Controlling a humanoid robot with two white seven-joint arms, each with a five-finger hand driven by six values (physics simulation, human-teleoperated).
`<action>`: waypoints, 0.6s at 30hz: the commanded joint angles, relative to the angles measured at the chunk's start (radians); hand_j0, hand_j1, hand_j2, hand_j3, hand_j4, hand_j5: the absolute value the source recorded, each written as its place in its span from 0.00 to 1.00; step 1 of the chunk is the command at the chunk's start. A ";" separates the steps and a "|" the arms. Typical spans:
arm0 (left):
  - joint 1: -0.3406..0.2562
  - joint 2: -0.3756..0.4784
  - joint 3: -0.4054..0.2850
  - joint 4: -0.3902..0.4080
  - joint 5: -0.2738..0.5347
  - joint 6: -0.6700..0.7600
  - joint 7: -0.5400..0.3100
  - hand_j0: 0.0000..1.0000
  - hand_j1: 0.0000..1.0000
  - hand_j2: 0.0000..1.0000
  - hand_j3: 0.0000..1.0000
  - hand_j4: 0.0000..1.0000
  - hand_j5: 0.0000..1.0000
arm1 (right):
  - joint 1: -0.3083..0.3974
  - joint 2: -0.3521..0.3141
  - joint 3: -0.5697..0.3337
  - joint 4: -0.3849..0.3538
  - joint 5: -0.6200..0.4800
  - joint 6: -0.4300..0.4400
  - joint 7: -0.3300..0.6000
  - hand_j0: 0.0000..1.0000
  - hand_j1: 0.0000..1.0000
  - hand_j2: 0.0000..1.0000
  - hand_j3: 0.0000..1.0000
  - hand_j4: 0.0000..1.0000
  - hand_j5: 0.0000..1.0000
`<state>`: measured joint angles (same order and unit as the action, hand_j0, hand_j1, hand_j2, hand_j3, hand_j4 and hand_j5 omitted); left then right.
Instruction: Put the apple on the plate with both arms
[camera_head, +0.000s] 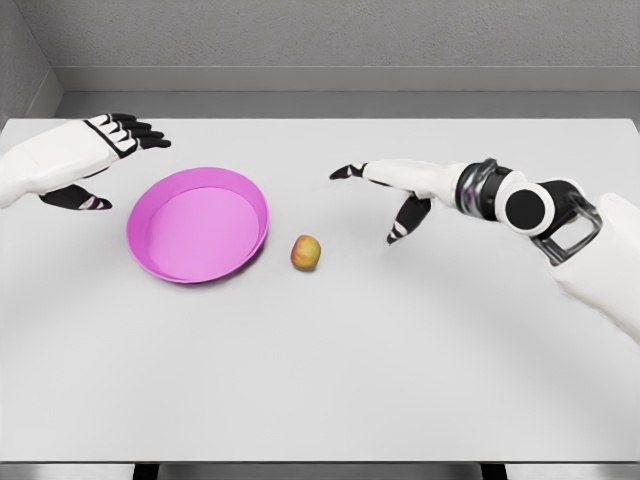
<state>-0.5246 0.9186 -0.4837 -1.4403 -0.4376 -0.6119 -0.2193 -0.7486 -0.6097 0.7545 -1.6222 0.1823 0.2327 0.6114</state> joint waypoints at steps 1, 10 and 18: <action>0.000 -0.007 -0.001 0.000 0.004 0.001 -0.002 1.00 1.00 1.00 1.00 1.00 1.00 | 0.003 -0.099 -0.193 0.004 0.002 -0.006 -0.001 1.00 1.00 1.00 1.00 1.00 1.00; -0.009 -0.053 -0.045 -0.029 -0.001 0.001 -0.031 1.00 1.00 1.00 1.00 1.00 1.00 | 0.152 -0.177 -0.461 -0.015 -0.006 -0.006 -0.001 1.00 1.00 1.00 1.00 1.00 1.00; -0.149 -0.230 -0.234 -0.140 -0.098 0.001 -0.141 1.00 1.00 1.00 1.00 1.00 1.00 | 0.173 -0.197 -0.466 -0.018 -0.006 -0.006 -0.001 1.00 1.00 1.00 1.00 1.00 1.00</action>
<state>-0.6993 0.7367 -0.6684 -1.5682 -0.5180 -0.6120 -0.3348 -0.5692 -0.8028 0.2933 -1.6382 0.1770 0.2282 0.6113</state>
